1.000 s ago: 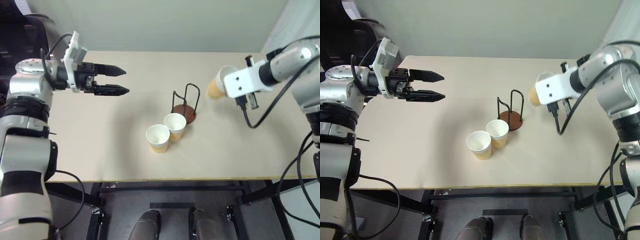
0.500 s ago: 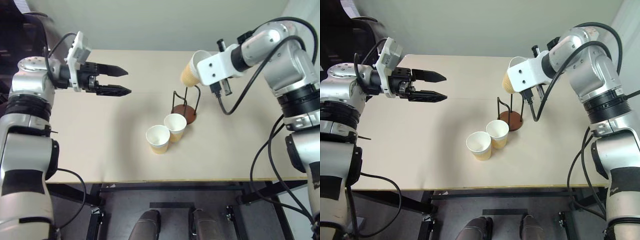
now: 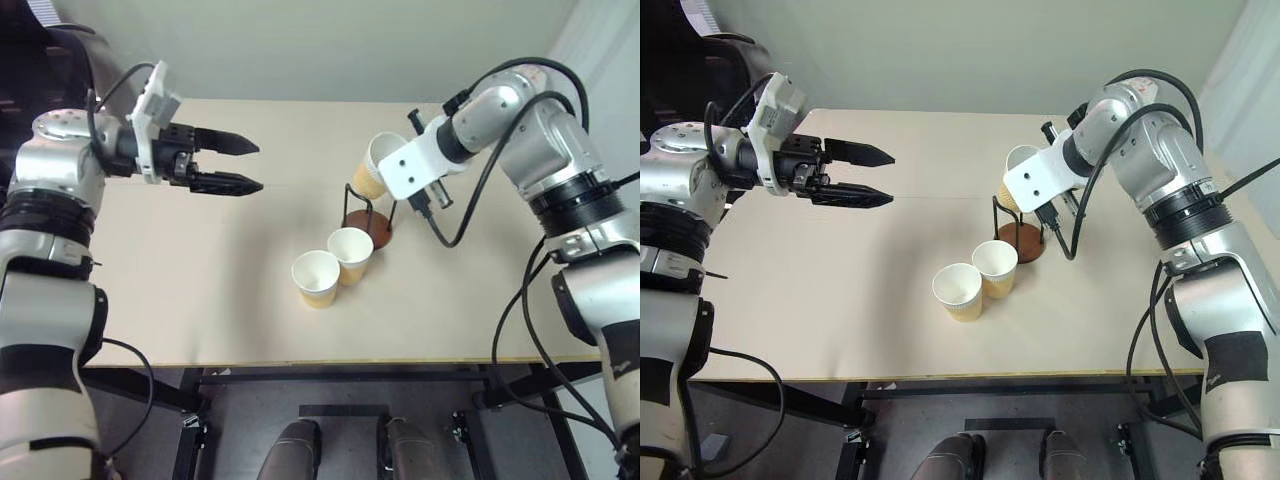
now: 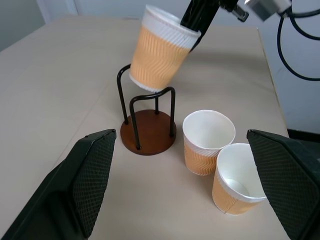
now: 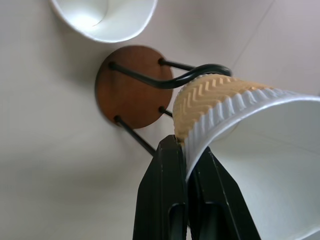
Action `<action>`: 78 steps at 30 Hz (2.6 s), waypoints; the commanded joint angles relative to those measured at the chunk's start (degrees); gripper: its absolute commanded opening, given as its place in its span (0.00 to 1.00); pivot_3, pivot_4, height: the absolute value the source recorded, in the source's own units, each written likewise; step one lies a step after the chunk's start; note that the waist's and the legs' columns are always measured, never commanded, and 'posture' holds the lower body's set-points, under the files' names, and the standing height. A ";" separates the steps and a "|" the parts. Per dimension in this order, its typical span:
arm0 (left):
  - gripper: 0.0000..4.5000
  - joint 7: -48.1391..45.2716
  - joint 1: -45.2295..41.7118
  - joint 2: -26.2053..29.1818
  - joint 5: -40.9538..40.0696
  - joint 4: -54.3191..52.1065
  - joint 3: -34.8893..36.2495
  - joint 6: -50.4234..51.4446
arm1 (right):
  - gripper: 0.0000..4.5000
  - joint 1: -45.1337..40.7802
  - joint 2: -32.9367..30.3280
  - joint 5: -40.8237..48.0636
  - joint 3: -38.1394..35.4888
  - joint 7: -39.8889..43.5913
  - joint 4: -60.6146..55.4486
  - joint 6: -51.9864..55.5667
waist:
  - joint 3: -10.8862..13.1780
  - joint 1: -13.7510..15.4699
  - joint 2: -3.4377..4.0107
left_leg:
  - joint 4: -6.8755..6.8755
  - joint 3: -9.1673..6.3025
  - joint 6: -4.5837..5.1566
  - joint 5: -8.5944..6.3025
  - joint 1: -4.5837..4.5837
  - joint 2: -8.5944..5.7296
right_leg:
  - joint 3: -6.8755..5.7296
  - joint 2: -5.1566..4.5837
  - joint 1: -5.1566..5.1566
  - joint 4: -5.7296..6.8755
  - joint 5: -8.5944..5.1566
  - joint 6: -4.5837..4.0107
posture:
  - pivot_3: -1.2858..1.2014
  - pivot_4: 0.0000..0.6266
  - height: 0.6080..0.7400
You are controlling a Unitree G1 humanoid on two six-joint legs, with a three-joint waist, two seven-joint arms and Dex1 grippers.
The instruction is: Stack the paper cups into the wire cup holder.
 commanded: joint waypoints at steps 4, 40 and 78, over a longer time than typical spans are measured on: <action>1.00 -1.65 -0.60 1.19 -1.16 -2.00 0.45 0.14 | 0.01 -3.48 1.50 -1.80 0.12 -1.60 2.04 -3.18 | 0.00 -0.07 0.00 | -0.01 -0.04 -0.03 0.03 0.00 -0.01 | -0.07 0.02 0.00 0.02 0.01 -0.03 | 0.52 0.24 1.00; 1.00 -1.65 3.17 2.89 -3.92 -6.39 -1.17 1.43 | 0.84 11.66 -6.65 11.34 -8.37 8.73 -27.93 19.34 | 0.00 0.15 -0.01 | -0.11 -0.79 -0.91 0.48 -0.04 0.07 | -1.05 0.05 0.24 0.10 -0.16 -0.64 | 0.52 0.24 1.00; 1.00 -1.65 11.55 11.78 -10.39 -17.51 -4.91 -2.13 | 0.84 15.51 3.11 -2.18 5.27 0.55 -16.37 0.03 | -0.01 0.10 -0.02 | -0.42 -0.98 -0.79 0.94 0.10 0.10 | -1.07 0.09 0.27 0.08 0.19 -1.17 | 0.52 0.24 1.00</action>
